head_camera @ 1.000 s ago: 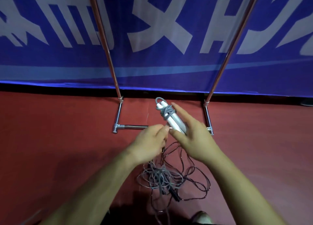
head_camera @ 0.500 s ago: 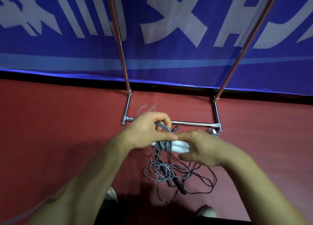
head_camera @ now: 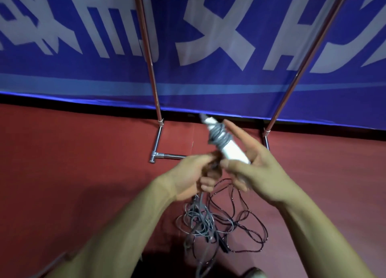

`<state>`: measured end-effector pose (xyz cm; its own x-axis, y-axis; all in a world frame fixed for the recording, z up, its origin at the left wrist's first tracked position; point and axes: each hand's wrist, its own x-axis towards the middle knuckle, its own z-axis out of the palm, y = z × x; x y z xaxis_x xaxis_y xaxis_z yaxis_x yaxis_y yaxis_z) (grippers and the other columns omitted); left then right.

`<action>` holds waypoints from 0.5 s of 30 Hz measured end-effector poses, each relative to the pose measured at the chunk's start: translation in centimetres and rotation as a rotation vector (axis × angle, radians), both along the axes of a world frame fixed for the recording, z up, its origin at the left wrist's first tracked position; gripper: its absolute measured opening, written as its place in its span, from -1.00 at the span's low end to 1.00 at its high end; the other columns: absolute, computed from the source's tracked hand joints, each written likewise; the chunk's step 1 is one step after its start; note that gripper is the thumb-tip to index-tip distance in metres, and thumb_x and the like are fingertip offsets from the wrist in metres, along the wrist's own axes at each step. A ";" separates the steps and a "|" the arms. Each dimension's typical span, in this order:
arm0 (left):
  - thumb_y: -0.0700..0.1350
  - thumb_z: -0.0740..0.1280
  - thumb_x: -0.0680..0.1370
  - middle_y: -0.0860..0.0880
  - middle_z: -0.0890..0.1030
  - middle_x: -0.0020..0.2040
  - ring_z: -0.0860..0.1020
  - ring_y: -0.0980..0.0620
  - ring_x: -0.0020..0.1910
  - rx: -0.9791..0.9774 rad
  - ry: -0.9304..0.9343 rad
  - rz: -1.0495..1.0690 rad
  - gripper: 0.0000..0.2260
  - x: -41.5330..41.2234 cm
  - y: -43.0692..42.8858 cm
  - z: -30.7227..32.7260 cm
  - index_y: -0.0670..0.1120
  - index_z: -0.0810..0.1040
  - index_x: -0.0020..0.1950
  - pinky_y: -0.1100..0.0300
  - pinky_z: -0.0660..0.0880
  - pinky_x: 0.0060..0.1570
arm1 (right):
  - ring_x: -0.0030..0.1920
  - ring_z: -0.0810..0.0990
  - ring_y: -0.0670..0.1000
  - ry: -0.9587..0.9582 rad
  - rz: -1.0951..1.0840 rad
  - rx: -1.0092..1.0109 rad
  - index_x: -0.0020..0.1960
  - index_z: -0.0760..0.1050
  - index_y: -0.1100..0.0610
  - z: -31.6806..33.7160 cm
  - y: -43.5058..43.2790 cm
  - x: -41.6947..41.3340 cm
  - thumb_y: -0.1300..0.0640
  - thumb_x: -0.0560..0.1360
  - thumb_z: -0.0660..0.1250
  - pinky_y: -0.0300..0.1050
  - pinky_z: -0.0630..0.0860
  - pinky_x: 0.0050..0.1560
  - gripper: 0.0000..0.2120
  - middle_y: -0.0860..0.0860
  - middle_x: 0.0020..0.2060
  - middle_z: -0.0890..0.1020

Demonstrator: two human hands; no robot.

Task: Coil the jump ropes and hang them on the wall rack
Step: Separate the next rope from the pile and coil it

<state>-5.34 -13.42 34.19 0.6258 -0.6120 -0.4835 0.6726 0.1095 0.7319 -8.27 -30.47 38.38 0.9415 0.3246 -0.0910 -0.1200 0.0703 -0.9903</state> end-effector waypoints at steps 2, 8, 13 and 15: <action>0.07 0.20 0.67 0.07 0.29 -0.42 0.19 0.10 -0.48 0.306 -0.272 -0.086 -0.70 -0.8 -0.8 -0.2 -0.02 0.40 -0.22 0.16 0.12 -0.41 | -0.51 0.38 0.05 -0.068 -0.231 -0.221 0.51 0.31 -0.16 -1.4 -1.1 0.8 0.39 0.51 0.37 -0.13 0.35 -0.49 -0.29 0.04 -0.32 0.56; 0.22 0.23 0.59 0.07 0.59 -0.32 0.56 0.05 -0.29 0.994 -1.093 -0.199 -0.71 0.1 1.8 -0.1 0.04 0.55 -0.12 0.06 0.53 -0.19 | 0.23 0.58 0.02 -0.146 -0.074 -0.964 0.58 0.20 -0.13 -4.1 -2.4 0.6 0.15 0.48 0.39 -0.26 0.41 0.09 -0.27 -0.04 0.32 0.58; 0.28 0.20 0.51 0.09 0.67 -0.14 0.61 0.04 -0.10 0.975 -1.289 -0.257 -0.67 0.3 2.2 -0.3 0.09 0.62 -0.04 0.07 0.52 -0.05 | 0.03 0.54 0.00 -0.059 0.272 -1.084 0.51 0.32 -0.10 -3.6 0.0 0.0 0.08 0.53 0.32 -0.14 0.46 0.07 -0.44 -0.06 0.05 0.58; 0.27 0.30 0.49 0.10 0.63 -0.20 0.58 0.09 -0.16 0.893 -1.240 -0.281 -0.72 0.5 2.6 -0.7 0.08 0.62 -0.10 0.07 0.53 -0.08 | -0.08 0.51 0.04 -0.070 0.423 -1.133 0.31 0.44 -0.06 -3.2 0.5 -0.3 0.09 0.49 0.34 -0.03 0.51 -0.04 -0.61 -0.06 -0.11 0.56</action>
<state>-4.86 -10.86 33.50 0.8147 -0.5793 -0.0272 -0.4581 -0.6716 0.5824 -8.58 -29.92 35.16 0.7947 0.3770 -0.4757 0.1325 -0.8725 -0.4703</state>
